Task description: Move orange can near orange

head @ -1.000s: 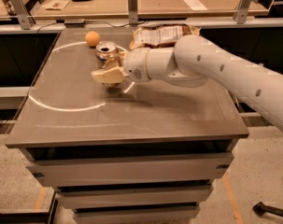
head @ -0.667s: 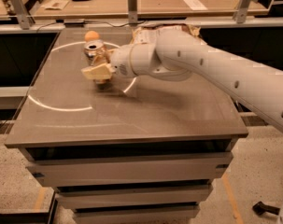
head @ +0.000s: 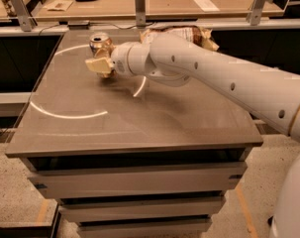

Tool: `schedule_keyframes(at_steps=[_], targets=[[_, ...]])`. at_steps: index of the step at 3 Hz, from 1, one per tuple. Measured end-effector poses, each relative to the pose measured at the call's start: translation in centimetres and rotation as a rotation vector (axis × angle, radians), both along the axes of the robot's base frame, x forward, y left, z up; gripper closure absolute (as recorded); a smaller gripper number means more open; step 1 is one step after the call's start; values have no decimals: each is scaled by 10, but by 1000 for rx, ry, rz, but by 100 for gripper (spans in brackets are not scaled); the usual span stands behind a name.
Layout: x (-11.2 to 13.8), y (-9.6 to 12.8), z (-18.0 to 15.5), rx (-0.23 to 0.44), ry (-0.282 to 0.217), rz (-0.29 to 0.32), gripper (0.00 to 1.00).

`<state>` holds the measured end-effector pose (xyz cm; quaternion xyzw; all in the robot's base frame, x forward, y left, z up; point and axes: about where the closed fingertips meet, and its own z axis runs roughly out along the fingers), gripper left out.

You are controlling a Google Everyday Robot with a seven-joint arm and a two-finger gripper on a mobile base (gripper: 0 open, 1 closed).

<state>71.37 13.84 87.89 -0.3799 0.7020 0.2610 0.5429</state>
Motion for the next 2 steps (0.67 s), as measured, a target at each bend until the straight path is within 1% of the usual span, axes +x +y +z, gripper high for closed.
schedule_keyframes(at_steps=[1,2], targets=[[-1,0,0,-1,2,3,100],[16,-4,-2,-2,-20,-47,100]])
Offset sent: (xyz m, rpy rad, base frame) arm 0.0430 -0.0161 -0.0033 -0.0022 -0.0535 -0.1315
